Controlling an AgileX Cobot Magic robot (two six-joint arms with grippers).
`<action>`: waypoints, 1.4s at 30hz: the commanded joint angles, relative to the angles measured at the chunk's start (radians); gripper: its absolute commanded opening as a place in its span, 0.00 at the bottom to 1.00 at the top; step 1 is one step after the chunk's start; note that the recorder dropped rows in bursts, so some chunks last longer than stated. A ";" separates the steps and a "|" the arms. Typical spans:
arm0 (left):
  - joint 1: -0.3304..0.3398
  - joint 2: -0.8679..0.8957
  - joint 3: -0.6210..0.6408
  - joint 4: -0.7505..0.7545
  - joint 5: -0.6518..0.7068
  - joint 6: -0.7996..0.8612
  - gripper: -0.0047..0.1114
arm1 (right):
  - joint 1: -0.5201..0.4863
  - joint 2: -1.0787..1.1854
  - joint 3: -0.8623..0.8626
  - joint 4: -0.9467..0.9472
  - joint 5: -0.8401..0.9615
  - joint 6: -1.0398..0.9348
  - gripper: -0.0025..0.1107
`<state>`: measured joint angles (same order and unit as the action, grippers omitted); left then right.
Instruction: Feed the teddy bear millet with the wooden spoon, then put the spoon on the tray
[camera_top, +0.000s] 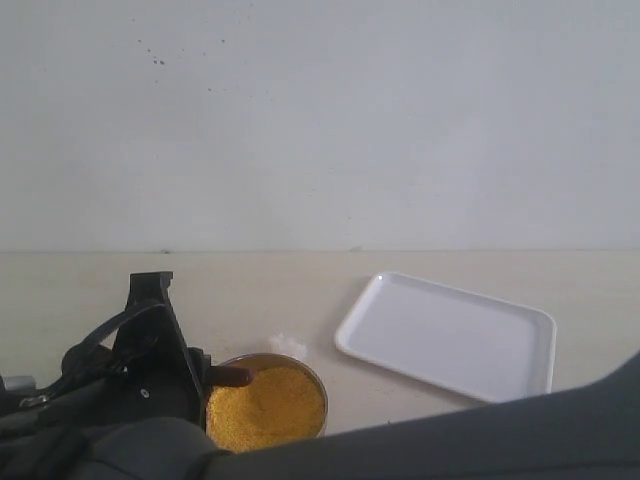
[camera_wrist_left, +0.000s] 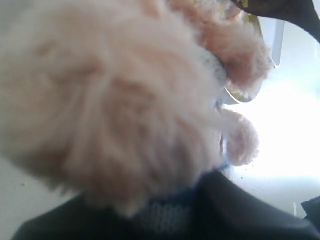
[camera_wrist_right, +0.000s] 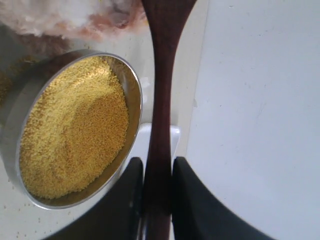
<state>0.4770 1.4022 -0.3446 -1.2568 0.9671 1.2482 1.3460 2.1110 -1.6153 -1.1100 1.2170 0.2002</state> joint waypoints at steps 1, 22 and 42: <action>0.003 -0.009 0.003 -0.018 0.015 0.003 0.07 | 0.002 -0.009 0.002 -0.007 0.004 0.004 0.02; 0.003 -0.009 0.003 -0.018 0.015 0.003 0.07 | -0.001 -0.041 0.079 -0.065 0.004 0.101 0.02; 0.003 -0.009 0.003 -0.018 0.015 0.003 0.07 | -0.111 -0.200 0.094 0.253 0.004 0.330 0.02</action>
<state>0.4770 1.4022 -0.3446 -1.2568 0.9671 1.2482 1.2834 1.9749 -1.5339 -0.9300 1.2075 0.4718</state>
